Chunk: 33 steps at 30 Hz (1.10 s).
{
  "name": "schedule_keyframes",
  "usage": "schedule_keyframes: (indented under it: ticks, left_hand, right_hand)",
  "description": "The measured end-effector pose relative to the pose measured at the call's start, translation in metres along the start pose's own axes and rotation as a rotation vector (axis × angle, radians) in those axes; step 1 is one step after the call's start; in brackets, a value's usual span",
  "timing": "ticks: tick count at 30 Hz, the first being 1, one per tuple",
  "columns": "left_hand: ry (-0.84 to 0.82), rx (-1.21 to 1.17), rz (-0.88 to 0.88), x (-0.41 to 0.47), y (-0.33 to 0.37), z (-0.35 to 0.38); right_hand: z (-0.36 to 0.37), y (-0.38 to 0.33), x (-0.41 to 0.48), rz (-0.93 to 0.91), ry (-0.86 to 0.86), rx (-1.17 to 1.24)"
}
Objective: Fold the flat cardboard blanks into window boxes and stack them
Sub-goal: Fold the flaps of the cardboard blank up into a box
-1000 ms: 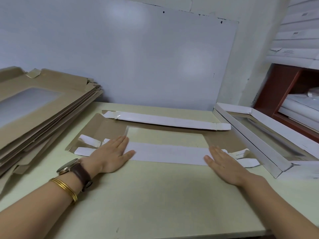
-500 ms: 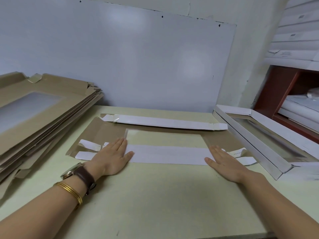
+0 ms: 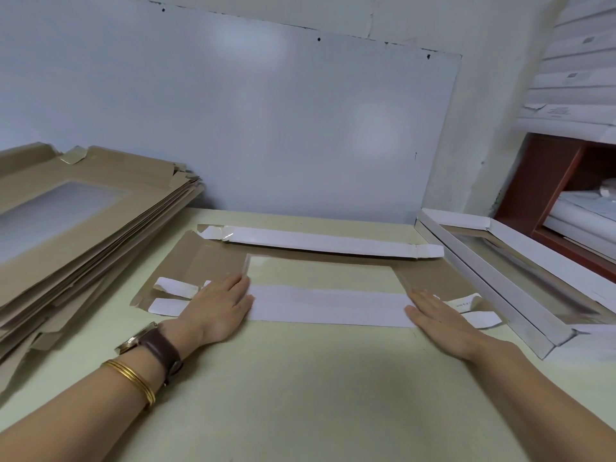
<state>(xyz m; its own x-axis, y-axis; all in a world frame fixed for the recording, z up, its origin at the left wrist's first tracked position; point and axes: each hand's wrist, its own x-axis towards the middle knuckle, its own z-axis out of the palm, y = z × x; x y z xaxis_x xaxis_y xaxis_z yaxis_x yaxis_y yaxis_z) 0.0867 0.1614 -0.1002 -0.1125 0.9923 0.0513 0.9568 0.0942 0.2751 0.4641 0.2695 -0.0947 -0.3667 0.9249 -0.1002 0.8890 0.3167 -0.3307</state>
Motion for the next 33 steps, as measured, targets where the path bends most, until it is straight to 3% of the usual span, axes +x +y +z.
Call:
schedule_keyframes:
  ticks: [4,13,24,33]
  left_hand:
    - [-0.052,-0.128,-0.024,0.004,0.001,-0.015]
    - [-0.065,-0.025,-0.04,0.013,0.008,-0.033]
    - [0.026,-0.15,0.059,-0.008,0.02,-0.055]
    - [-0.001,-0.04,0.078,-0.028,0.018,-0.038]
  right_hand:
    - [-0.009,-0.005,0.003,-0.018,0.027,0.009]
    - [-0.022,-0.012,0.011,-0.014,0.048,-0.081]
    - [-0.04,-0.013,-0.023,-0.113,0.217,-0.049]
    - [-0.022,-0.014,-0.036,-0.097,0.246,-0.191]
